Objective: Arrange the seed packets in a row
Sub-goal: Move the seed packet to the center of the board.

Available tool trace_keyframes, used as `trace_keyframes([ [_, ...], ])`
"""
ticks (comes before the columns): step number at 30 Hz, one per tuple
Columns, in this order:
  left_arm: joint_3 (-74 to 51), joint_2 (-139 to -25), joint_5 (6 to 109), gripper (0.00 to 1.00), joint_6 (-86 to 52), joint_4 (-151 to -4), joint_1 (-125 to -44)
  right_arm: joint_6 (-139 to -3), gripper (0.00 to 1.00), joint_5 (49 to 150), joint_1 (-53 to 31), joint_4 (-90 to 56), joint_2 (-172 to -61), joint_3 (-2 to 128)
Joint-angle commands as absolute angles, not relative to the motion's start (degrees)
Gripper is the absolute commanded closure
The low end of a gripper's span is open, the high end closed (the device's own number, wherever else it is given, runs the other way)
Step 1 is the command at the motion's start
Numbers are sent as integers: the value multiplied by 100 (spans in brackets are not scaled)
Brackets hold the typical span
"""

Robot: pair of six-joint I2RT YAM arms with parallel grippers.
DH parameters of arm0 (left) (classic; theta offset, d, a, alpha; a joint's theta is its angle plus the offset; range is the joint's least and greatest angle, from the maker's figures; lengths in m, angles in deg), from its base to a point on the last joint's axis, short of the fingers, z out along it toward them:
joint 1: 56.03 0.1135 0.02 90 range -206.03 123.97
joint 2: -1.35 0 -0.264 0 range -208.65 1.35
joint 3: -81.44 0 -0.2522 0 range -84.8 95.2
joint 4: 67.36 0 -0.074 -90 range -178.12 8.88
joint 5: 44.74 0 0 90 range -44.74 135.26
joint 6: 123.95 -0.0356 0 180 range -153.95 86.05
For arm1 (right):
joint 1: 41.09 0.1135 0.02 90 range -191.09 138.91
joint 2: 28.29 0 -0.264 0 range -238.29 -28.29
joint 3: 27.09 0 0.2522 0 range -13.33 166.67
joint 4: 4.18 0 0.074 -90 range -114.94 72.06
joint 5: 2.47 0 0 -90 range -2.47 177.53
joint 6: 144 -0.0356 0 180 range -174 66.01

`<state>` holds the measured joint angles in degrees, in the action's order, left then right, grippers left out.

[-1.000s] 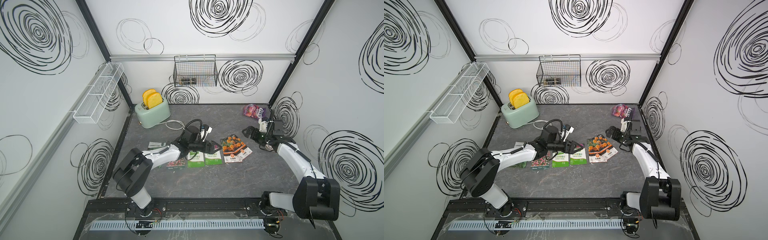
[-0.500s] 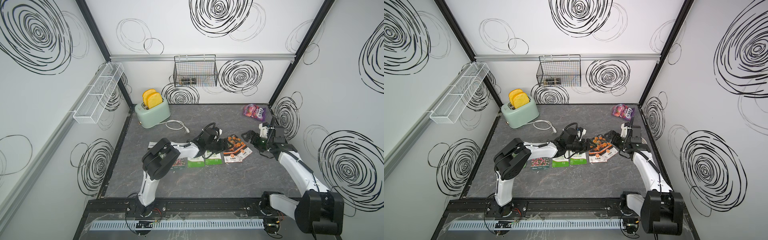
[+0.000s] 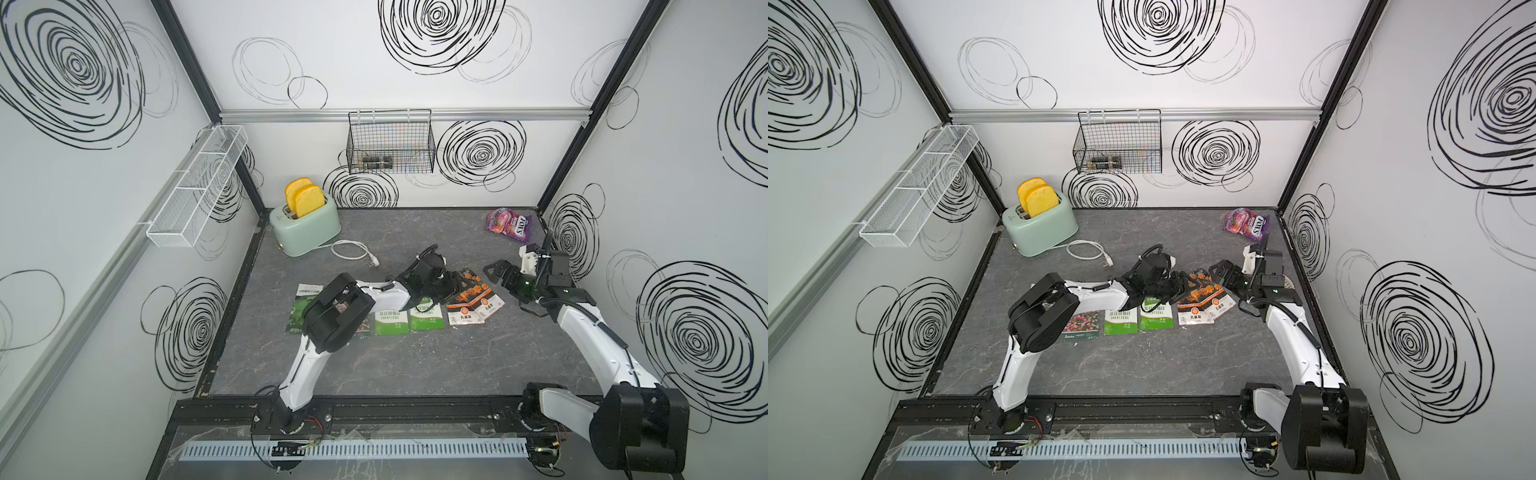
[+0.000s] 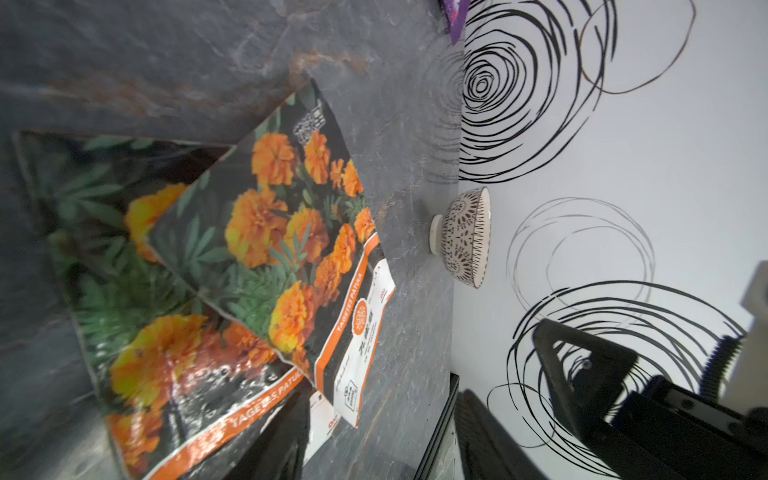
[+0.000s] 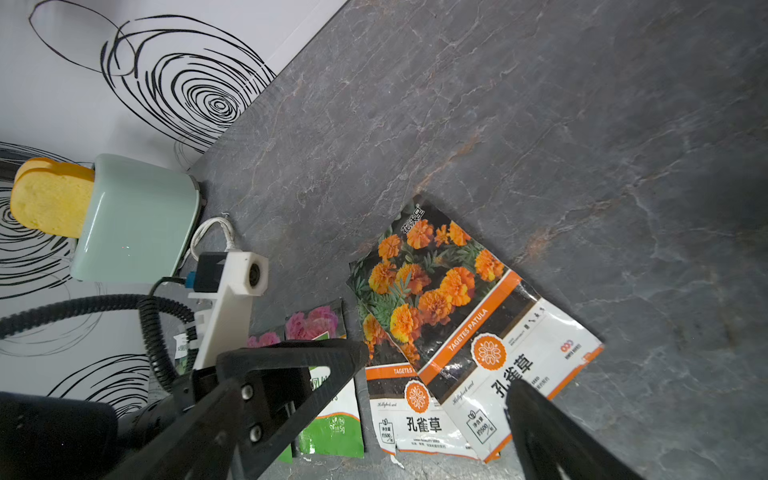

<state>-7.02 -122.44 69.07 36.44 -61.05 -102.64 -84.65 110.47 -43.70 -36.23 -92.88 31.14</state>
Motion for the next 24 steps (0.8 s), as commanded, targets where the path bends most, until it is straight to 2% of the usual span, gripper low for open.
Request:
trace_keyframes([
  [1, -729, -12229, 6749, 40, 3665, -6196, -10310, -8395, 1, 11095, -4372, -3495, -9172, 3073],
  [8, -917, -12186, 6780, 40, 3431, -6251, -10296, -8381, 2, 11208, -4364, -3436, -9209, 3018],
  [24, -439, -12489, 6692, 40, 3107, -6438, -10341, -8317, 7, 11249, -4311, -3430, -9227, 2987],
])
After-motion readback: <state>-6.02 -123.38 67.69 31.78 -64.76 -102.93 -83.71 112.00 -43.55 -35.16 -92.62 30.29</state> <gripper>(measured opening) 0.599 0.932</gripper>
